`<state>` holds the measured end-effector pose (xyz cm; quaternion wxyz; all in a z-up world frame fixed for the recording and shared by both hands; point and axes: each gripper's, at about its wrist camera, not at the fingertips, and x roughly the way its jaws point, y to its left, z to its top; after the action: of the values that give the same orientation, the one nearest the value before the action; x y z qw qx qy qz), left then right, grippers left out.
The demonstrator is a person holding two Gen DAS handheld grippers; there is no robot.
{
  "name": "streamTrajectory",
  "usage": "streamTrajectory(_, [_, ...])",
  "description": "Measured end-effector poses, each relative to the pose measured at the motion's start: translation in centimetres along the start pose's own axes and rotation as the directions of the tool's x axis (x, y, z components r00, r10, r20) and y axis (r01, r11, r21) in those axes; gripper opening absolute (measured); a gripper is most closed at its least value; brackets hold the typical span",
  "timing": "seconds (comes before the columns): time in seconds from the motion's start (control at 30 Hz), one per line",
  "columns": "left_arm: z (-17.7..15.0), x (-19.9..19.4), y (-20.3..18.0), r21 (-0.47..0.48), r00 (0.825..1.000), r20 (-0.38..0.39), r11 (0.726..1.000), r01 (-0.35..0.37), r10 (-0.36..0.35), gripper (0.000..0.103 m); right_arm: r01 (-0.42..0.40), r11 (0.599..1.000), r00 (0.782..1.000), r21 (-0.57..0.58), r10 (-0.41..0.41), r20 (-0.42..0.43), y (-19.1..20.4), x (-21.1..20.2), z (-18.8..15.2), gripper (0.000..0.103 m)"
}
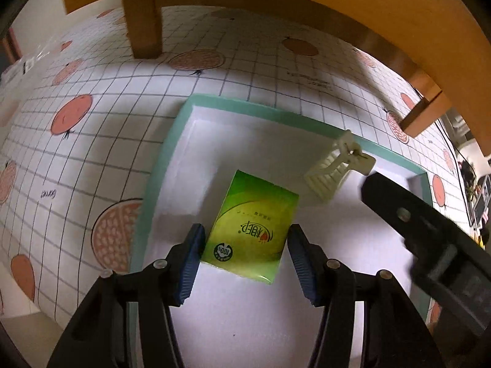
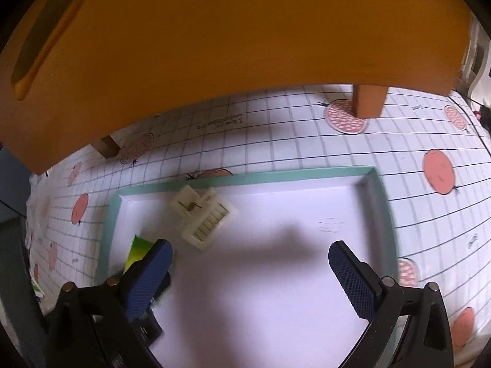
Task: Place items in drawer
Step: 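Grasp the second green tissue pack with left tool while right tool grasps the white clip, then carry the tissue pack with left tool while right tool carries the clip to the drawer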
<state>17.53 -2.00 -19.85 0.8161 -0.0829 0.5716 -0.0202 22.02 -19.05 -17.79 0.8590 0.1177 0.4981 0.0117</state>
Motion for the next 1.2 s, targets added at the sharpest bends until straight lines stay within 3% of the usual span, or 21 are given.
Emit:
streamTrajectory(0.43, [0.0,-0.3,0.3,-0.029,1.0,0.008,1.0,-0.006,0.006,0.057,0.009,1.0,1.0,-0.001,-0.009,0.025,2.2,2.8,0.7,0.082])
streamTrajectory(0.7, [0.0,-0.3,0.3,-0.04,1.0,0.016,0.999,-0.003,0.004,0.057,0.018,1.0,1.0,0.002,-0.018,0.002,2.4,3.2,0.9,0.042])
streamTrajectory(0.83, [-0.1,-0.4,0.3,-0.038,1.0,0.019,0.999,-0.009,0.01,0.057,0.018,1.0,1.0,-0.001,-0.018,-0.005,2.0,3.0,0.9,0.031])
streamTrajectory(0.9, [-0.1,-0.3,0.2,-0.037,1.0,0.02,0.999,-0.012,0.013,0.057,0.018,1.0,1.0,-0.013,-0.018,-0.004,1.9,2.7,0.9,0.021])
streamTrajectory(1.2, [-0.1,-0.1,-0.1,-0.014,0.999,0.027,1.0,-0.023,0.023,0.056,0.004,1.0,1.0,-0.022,-0.005,-0.011,0.6,1.1,0.2,0.02])
